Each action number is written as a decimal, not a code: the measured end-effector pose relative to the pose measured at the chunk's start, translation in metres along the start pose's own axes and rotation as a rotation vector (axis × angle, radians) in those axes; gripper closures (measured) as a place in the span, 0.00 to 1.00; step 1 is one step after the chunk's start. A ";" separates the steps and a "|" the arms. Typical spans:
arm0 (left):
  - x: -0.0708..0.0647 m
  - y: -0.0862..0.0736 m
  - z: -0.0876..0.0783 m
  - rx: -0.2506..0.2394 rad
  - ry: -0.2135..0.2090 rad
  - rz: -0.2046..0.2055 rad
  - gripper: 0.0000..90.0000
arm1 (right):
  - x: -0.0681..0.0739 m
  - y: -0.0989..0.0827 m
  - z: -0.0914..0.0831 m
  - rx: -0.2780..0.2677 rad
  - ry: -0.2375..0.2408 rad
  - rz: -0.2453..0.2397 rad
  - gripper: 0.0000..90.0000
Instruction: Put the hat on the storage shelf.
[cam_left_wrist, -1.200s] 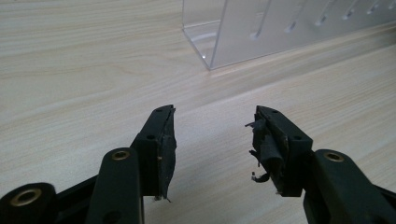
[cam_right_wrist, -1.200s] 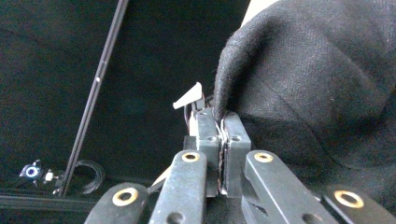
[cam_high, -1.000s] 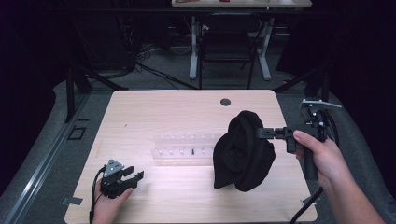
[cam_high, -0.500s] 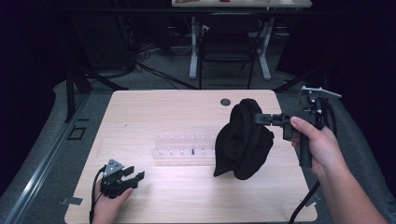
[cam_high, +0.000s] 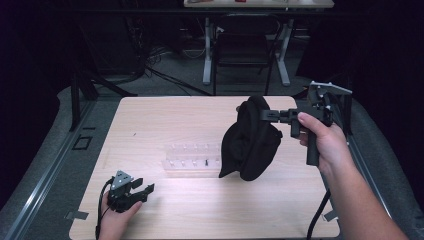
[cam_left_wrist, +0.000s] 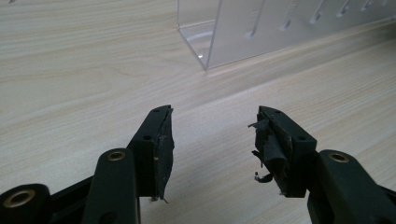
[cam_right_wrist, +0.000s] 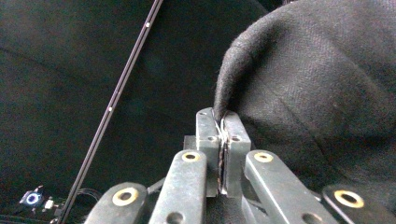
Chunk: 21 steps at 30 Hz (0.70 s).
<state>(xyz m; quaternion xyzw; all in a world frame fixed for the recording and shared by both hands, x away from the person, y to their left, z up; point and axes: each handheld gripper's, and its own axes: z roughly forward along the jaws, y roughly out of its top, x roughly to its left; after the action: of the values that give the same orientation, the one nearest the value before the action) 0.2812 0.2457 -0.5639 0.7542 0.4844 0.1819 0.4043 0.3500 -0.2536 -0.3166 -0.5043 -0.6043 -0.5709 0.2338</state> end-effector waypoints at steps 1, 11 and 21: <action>0.000 0.000 0.000 -0.002 0.001 0.002 0.52 | 0.000 0.001 0.002 -0.004 -0.001 0.001 0.99; -0.001 0.000 0.001 0.001 -0.001 0.004 0.52 | -0.006 0.011 0.017 -0.002 0.011 0.002 0.99; -0.001 0.000 0.002 -0.002 -0.006 0.005 0.52 | -0.013 0.022 0.034 0.002 0.024 0.002 0.99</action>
<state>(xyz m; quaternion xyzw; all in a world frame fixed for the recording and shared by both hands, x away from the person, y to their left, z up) 0.2818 0.2440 -0.5645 0.7555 0.4811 0.1809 0.4062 0.3838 -0.2305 -0.3258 -0.4976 -0.6016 -0.5761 0.2420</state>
